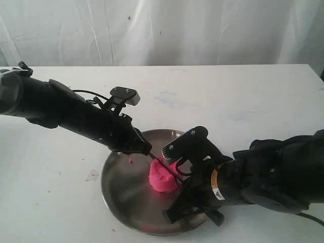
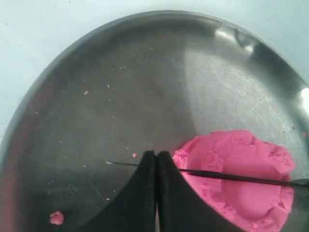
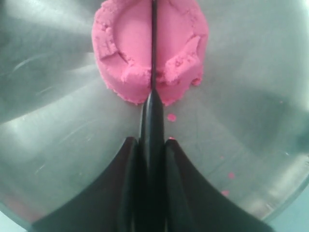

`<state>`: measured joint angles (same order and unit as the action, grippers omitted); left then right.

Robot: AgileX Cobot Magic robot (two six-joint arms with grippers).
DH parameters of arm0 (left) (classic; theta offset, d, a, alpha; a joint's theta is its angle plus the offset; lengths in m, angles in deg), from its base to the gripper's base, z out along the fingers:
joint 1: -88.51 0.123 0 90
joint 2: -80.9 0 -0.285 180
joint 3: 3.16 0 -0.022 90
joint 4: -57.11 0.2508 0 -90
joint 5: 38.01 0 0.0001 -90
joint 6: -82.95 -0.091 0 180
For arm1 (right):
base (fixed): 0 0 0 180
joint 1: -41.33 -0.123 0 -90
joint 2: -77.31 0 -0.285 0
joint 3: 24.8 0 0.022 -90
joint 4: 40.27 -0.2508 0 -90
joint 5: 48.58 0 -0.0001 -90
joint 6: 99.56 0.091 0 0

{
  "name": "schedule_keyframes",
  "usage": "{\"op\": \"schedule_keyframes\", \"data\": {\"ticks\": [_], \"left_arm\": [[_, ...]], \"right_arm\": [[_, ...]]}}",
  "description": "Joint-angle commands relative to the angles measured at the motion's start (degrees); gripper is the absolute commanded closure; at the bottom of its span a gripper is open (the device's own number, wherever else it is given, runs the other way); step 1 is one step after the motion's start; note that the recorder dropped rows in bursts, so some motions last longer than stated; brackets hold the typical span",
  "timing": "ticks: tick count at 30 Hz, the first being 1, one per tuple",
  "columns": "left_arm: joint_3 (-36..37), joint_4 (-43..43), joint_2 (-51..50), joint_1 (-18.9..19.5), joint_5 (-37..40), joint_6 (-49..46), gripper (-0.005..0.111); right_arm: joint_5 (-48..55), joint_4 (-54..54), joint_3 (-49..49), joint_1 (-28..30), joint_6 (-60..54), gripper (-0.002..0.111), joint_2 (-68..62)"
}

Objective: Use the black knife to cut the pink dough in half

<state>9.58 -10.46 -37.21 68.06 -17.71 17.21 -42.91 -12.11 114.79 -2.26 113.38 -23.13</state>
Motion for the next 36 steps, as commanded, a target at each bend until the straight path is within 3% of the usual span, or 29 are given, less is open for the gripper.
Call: {"op": "schedule_keyframes", "data": {"ticks": [1, 9, 19, 30, 36], "left_arm": [[-0.3, -1.4, 0.0, -0.2, 0.8, -0.6, 0.107], [-1.8, 0.2, -0.1, -0.2, 3.5, 1.5, 0.107], [-5.0, 15.0, -3.7, -0.2, 5.4, 14.9, 0.107], [-7.4, 15.1, -3.7, -0.2, 7.2, 14.9, 0.107], [-8.8, 20.8, -2.0, -0.2, 8.7, 17.8, 0.107]], "right_arm": [[-0.6, 0.1, -0.2, 0.3, 0.2, 0.108, 0.6], [-0.6, 0.1, -0.2, 0.3, -0.2, 0.108, 0.6], [-0.2, 0.1, -0.2, 0.3, -0.4, 0.108, 0.6], [-0.1, 0.1, -0.2, 0.3, -0.8, 0.108, 0.5], [0.0, 0.1, -0.2, 0.3, -0.8, 0.108, 0.4]]}}
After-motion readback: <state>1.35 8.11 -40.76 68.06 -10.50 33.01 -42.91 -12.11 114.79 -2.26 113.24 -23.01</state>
